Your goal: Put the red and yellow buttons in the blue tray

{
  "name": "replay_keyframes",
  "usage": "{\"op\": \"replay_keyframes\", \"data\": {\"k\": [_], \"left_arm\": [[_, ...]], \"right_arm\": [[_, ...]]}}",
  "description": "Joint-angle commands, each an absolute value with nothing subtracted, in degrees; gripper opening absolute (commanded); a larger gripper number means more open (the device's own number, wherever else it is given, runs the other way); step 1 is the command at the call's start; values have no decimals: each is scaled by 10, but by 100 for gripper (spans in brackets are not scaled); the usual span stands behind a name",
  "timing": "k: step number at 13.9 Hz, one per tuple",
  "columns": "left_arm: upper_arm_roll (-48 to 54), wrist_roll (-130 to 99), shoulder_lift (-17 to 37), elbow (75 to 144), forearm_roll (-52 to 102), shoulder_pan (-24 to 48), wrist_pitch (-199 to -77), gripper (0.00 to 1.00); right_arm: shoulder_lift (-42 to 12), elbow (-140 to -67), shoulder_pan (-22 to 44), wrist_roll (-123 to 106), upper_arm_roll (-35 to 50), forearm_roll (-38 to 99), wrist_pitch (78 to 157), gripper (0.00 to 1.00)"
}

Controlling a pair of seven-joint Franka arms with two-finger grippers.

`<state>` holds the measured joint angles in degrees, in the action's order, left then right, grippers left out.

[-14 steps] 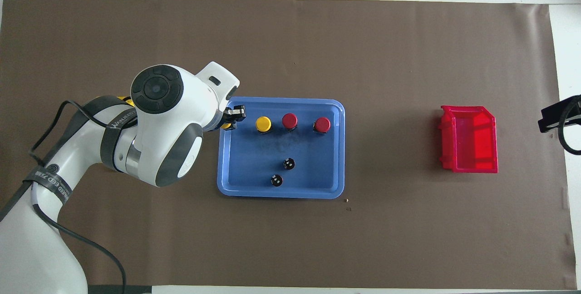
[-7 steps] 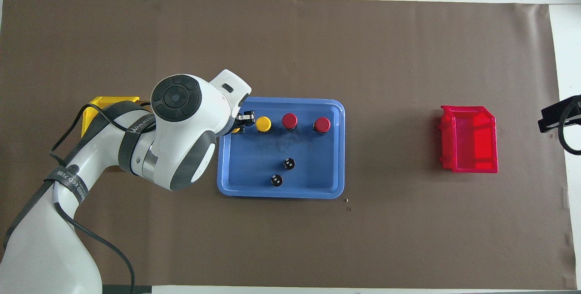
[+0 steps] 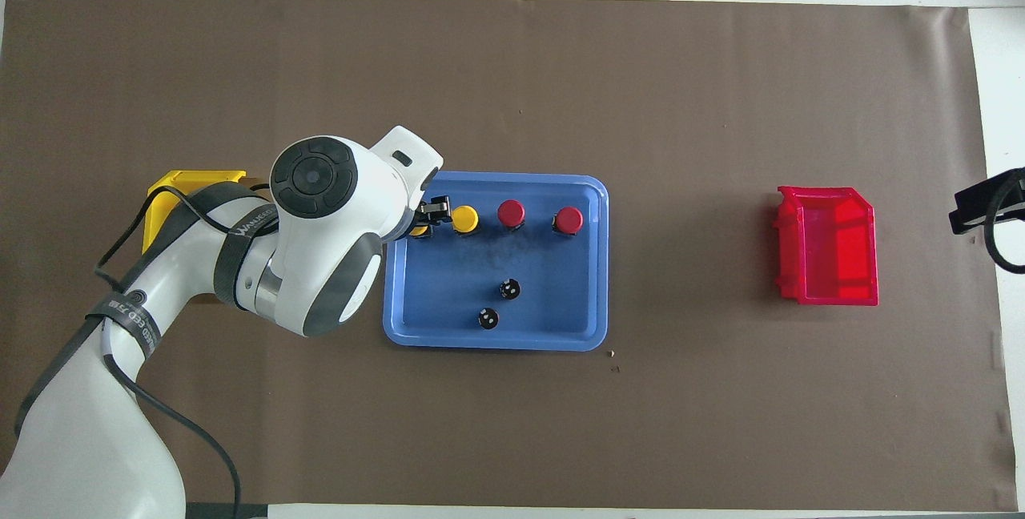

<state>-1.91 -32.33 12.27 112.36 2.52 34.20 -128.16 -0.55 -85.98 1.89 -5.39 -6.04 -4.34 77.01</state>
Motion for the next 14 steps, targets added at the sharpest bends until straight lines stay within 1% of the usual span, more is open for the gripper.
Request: {"op": "replay_keyframes", "data": {"k": [1,3,6,8,9,10,12,14], "left_arm": [[-30,-288,103,1089,38,337,-1208,100],[-33,-229,82,1052,38,310,-1135,100],[-36,-141,67,983,38,259,-1010,100],[-38,-58,27,981,37,204,-963,100],[-36,-18,11,980,38,160,-952,100],[-38,-8,7,974,38,128,-940,100],[-36,1,-8,967,28,92,-910,100],[-35,34,-22,966,23,70,-909,100]], "right_arm": [[0,-868,18,-70,-62,-38,780,100],[-1,-868,18,-70,-62,-38,780,100],[-1,-868,18,-70,-62,-38,780,100],[-1,-868,19,-71,-62,-38,780,100],[0,-868,19,-71,-62,-38,780,100],[-1,-868,19,-71,-62,-38,780,100],[0,-868,19,-70,-62,-38,780,100],[-1,-868,21,-70,-62,-38,780,100]]}}
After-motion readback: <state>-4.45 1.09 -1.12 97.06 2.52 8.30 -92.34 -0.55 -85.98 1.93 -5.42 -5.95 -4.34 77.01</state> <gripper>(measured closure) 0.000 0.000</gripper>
